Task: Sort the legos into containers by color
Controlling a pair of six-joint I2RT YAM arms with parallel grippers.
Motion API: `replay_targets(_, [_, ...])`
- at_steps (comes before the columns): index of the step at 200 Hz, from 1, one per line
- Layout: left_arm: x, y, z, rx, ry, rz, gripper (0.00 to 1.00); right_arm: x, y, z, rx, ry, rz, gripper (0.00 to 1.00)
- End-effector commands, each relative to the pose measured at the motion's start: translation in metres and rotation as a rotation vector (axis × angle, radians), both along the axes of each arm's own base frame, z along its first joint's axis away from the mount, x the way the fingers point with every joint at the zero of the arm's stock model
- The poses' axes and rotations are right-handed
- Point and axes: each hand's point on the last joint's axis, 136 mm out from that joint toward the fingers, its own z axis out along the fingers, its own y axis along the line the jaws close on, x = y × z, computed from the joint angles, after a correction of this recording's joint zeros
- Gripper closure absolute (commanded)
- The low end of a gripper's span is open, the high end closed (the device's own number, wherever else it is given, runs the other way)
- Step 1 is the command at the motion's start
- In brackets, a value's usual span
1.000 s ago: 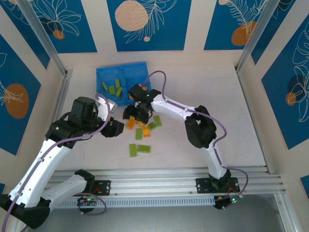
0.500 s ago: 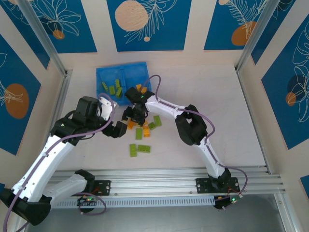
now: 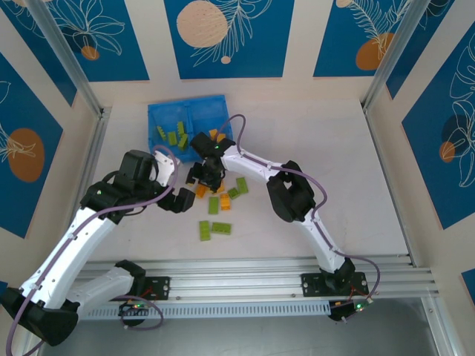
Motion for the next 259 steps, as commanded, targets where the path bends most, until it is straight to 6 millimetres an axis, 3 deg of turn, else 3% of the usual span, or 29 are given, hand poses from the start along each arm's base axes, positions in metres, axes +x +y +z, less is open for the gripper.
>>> replay_targets(1, [0.002, 0.000, 0.001, 0.005, -0.020, 0.008, 0.00, -0.015, -0.016, -0.029, -0.116, 0.063, -0.002, 0.39])
replay_targets(50, [0.002, 0.000, 0.000, 0.000, -0.021, 0.013, 0.00, -0.039, -0.024, -0.035, -0.221, 0.063, 0.033, 0.42])
replay_targets(101, [0.002, -0.002, -0.001, -0.010, -0.018, 0.010, 0.00, -0.031, -0.028, -0.033, -0.268, 0.002, 0.027, 0.42])
replay_targets(150, [0.003, -0.003, -0.003, -0.012, -0.014, 0.008, 0.00, -0.016, -0.027, -0.059, -0.296, -0.008, -0.006, 0.42])
replay_targets(195, [0.002, -0.001, -0.008, 0.004, -0.010, 0.005, 0.00, -0.008, -0.019, -0.060, -0.253, -0.002, -0.025, 0.48])
replay_targets(228, [0.002, -0.001, -0.011, 0.004, -0.011, 0.006, 0.00, -0.007, -0.031, -0.061, -0.330, -0.029, -0.011, 0.42])
replay_targets(259, [0.001, -0.001, -0.013, 0.005, -0.012, -0.001, 0.00, -0.010, -0.037, -0.069, -0.413, -0.085, 0.079, 0.53])
